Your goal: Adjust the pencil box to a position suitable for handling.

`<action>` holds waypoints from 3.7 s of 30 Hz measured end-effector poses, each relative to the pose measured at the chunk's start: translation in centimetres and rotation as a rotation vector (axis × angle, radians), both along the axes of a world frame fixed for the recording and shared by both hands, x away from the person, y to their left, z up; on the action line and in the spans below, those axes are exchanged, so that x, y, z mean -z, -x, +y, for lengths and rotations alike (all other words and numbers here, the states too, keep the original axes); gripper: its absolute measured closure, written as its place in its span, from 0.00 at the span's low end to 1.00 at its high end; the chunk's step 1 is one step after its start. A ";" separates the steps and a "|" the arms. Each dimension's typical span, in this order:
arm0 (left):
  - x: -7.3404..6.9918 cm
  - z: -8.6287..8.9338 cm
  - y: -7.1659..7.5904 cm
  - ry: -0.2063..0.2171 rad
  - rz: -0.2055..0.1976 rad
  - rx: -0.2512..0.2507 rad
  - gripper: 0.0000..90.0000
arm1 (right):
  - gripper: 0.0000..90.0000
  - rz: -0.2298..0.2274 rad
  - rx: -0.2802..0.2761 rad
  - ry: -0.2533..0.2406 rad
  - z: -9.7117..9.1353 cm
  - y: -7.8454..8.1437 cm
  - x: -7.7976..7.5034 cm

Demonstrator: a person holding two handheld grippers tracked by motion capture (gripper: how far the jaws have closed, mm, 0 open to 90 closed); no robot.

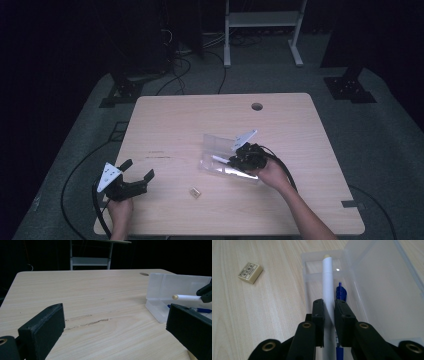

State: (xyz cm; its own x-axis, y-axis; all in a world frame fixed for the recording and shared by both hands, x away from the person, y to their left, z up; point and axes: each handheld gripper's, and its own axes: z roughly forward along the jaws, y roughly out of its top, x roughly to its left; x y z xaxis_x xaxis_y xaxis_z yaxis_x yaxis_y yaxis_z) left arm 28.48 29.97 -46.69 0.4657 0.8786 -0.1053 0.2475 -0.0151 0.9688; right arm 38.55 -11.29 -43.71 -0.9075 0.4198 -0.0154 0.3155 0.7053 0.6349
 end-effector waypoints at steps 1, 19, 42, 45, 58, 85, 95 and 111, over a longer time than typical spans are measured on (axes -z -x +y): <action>0.0 0.0 0.0 -0.002 -0.001 0.000 0.01 | 0.87 0.003 -0.002 0.000 0.0 0.0 0.1; -0.1 0.2 0.0 -0.001 -0.004 -0.002 0.01 | 0.87 0.050 -0.013 0.046 0.1 -0.2 2.0; 0.0 0.1 -0.1 -0.006 -0.005 -0.001 0.01 | 0.73 0.084 0.042 -0.014 -1.1 -0.7 3.0; -0.1 0.2 0.0 -0.006 -0.005 0.000 0.01 | 0.71 0.077 0.045 -0.024 -1.3 -0.4 2.6; -0.1 0.2 0.0 -0.010 -0.006 -0.005 0.01 | 0.63 0.019 0.007 -0.077 -1.1 1.1 -0.3; -0.1 0.2 0.1 -0.010 -0.004 -0.005 0.01 | 0.46 0.061 -0.073 -0.118 1.3 2.9 -0.6; -0.1 0.2 0.1 -0.006 -0.007 -0.006 0.01 | 0.44 0.073 -0.121 -0.124 2.9 3.7 -0.3; -0.1 0.1 0.0 -0.006 -0.010 -0.003 0.01 | 0.43 0.088 -0.200 -0.112 6.1 5.0 0.6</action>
State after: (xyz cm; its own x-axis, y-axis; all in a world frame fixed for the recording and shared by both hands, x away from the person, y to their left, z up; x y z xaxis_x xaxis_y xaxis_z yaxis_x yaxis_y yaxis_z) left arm 28.44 30.09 -46.54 0.4641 0.8806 -0.0956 0.2380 -0.0200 0.9711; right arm 33.57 -5.15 -44.27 -0.9684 0.2267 0.1037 0.2343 0.6859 0.6889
